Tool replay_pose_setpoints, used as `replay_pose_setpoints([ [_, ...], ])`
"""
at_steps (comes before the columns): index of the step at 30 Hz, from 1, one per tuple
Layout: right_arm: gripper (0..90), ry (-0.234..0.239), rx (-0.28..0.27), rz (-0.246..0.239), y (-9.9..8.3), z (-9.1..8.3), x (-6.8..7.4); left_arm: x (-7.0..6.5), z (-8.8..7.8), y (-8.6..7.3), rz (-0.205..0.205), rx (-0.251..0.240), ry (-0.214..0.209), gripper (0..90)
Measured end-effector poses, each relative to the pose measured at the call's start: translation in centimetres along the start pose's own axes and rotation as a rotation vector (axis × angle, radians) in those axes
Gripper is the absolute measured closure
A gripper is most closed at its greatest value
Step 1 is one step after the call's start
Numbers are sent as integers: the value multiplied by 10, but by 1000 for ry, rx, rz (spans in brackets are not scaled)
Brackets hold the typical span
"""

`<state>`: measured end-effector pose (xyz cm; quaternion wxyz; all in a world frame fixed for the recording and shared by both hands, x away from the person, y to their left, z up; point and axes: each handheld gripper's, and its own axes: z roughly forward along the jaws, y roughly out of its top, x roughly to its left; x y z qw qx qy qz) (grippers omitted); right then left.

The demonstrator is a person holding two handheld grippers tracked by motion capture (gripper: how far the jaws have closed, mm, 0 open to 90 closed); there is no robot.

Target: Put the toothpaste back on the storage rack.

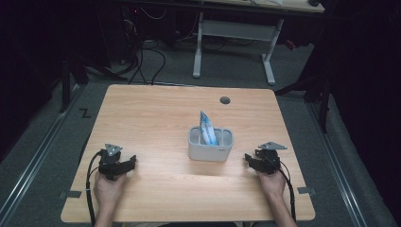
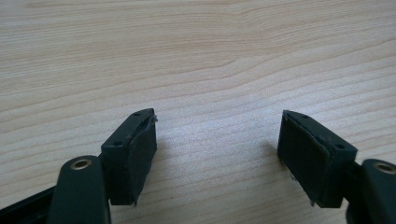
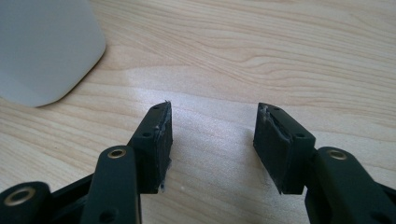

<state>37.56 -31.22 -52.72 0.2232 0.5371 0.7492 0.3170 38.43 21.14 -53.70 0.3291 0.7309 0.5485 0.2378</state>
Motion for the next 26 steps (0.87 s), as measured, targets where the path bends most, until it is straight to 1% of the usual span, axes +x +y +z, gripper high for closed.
replay_pose_setpoints([
  [3,465,-2,-2,-4,0,0,0,0,0,0,0,0,0,287],
  [7,436,-12,-13,-26,-1,2,2,0,0,0,0,-1,0,287],
  [8,434,-10,-22,-25,-2,2,1,0,0,0,-1,-1,1,287],
  [26,422,0,-24,-29,-3,2,1,0,0,0,-1,-1,1,287],
])
